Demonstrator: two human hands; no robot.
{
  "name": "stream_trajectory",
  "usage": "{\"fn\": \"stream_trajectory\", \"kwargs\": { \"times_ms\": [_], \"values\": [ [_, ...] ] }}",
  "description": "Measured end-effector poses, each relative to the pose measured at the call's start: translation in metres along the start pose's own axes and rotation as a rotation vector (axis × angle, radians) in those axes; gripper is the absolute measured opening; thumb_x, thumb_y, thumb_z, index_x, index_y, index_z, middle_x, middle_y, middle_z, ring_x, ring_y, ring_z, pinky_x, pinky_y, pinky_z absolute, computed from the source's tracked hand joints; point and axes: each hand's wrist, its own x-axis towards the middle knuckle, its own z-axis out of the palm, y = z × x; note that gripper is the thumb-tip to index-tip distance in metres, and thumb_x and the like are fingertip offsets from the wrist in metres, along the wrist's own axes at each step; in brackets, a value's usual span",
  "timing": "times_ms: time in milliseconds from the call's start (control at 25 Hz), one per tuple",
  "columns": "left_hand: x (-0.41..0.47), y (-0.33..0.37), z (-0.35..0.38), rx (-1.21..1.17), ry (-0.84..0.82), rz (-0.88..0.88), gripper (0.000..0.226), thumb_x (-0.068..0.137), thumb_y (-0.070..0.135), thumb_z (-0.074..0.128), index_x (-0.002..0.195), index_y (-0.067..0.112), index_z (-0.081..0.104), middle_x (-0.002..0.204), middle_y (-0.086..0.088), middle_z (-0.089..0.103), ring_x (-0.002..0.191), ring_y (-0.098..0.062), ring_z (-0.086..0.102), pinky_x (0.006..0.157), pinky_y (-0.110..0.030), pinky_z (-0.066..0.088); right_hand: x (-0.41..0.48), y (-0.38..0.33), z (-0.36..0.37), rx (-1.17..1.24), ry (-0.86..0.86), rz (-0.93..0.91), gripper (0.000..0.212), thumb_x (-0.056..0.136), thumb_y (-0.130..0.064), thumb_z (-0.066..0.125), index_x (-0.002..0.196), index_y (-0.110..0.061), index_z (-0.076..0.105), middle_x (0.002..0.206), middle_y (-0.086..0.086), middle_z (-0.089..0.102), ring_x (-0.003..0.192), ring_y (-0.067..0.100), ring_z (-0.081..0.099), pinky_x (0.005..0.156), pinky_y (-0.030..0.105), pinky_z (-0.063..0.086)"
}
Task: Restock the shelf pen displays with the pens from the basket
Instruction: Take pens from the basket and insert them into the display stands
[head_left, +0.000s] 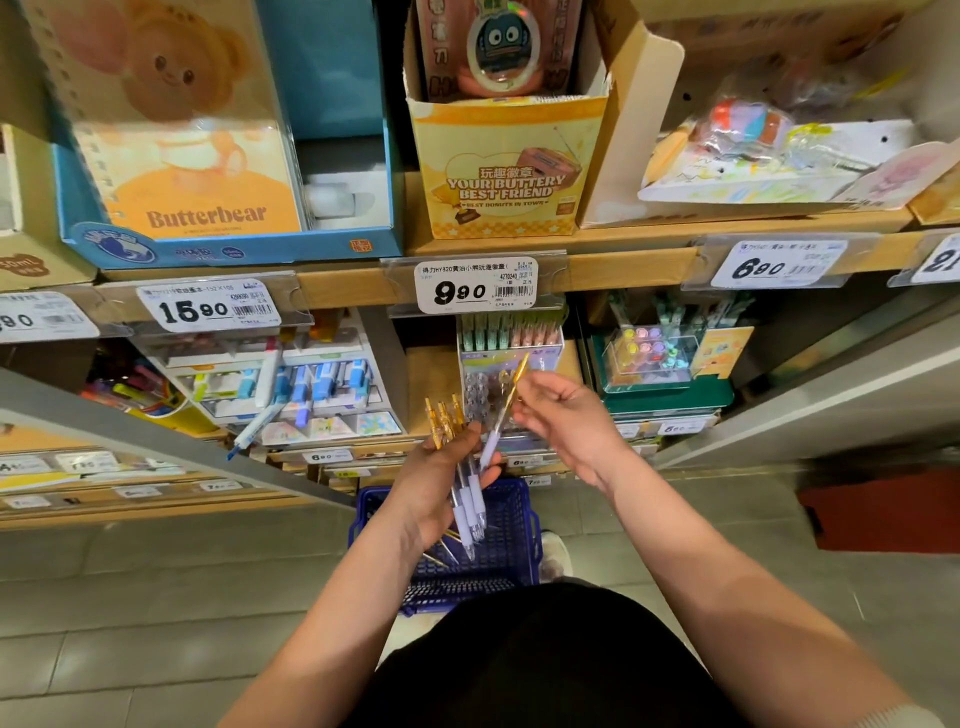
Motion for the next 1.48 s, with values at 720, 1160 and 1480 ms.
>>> {"fn": "stream_trajectory", "kwargs": {
  "times_ms": [720,1160,1480],
  "values": [
    [-0.002,-0.002,-0.024,0.017,-0.007,0.051,0.04,0.085,0.024,0.077,0.117,0.001,0.069,0.096,-0.012,0.075,0.073,-0.021,0.07,0.065,-0.031,0.058,0.059,0.039,-0.015,-1.038,0.325,-0.385,0.01,0.091,-0.022,0.074,0.099,-0.016,0.073,0.087,-0.008,0.074,0.079,0.002,0.069,0.076,0.015,0.055],
    [-0.004,0.001,-0.024,0.062,0.009,0.046,0.045,0.079,0.029,0.079,0.114,0.002,0.068,0.088,-0.01,0.076,0.077,-0.022,0.075,0.065,-0.03,0.06,0.06,0.047,-0.002,-1.418,0.273,-0.08,0.022,0.099,-0.029,0.062,0.096,-0.009,0.069,0.084,0.011,0.072,0.077,0.027,0.07,0.071,0.037,0.059],
    [0.006,-0.001,-0.012,0.081,0.001,0.047,0.042,0.079,0.033,0.079,0.106,0.002,0.073,0.094,-0.015,0.076,0.078,-0.022,0.074,0.068,-0.031,0.06,0.01,0.014,0.015,-0.515,-0.118,0.116,0.024,0.097,-0.039,0.063,0.096,-0.017,0.073,0.088,-0.003,0.076,0.077,0.01,0.071,0.07,0.021,0.055]
  ]
}}
